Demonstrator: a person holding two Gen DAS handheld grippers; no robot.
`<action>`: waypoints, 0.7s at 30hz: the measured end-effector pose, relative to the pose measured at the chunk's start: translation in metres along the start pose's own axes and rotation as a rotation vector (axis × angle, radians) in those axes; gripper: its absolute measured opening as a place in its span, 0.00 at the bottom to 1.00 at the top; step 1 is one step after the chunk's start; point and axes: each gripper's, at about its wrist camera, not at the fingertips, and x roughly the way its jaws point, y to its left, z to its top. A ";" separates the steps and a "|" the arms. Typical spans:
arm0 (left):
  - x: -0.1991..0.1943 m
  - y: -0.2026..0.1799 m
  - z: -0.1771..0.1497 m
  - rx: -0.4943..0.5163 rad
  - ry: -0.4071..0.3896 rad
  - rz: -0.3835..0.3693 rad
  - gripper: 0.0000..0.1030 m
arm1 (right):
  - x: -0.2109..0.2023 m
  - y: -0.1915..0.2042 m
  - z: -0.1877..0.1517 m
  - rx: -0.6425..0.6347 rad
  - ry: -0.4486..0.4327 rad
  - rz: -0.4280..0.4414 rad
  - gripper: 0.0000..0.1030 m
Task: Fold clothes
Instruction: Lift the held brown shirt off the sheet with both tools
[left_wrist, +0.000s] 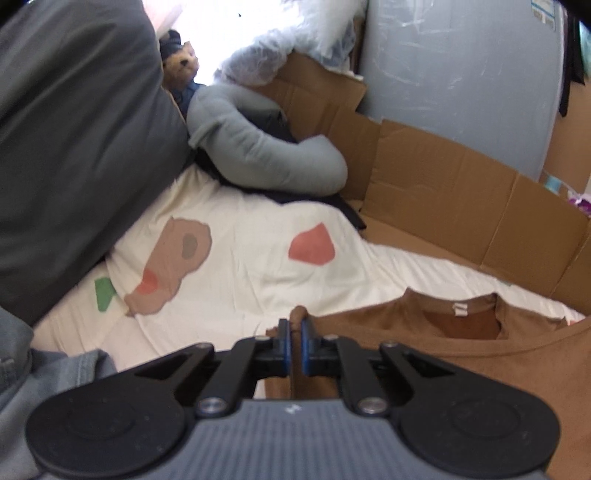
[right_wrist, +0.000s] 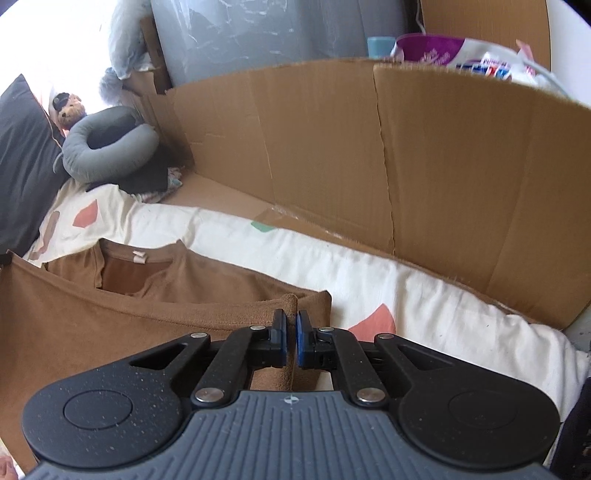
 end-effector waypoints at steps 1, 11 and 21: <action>-0.004 0.000 0.003 -0.001 -0.009 0.001 0.05 | -0.004 0.001 0.002 -0.001 -0.007 -0.004 0.04; -0.023 -0.005 0.025 0.003 -0.077 -0.002 0.05 | -0.034 0.004 0.029 0.002 -0.077 -0.018 0.04; 0.005 -0.009 0.038 0.032 -0.081 0.029 0.05 | -0.016 0.008 0.049 -0.033 -0.078 -0.072 0.03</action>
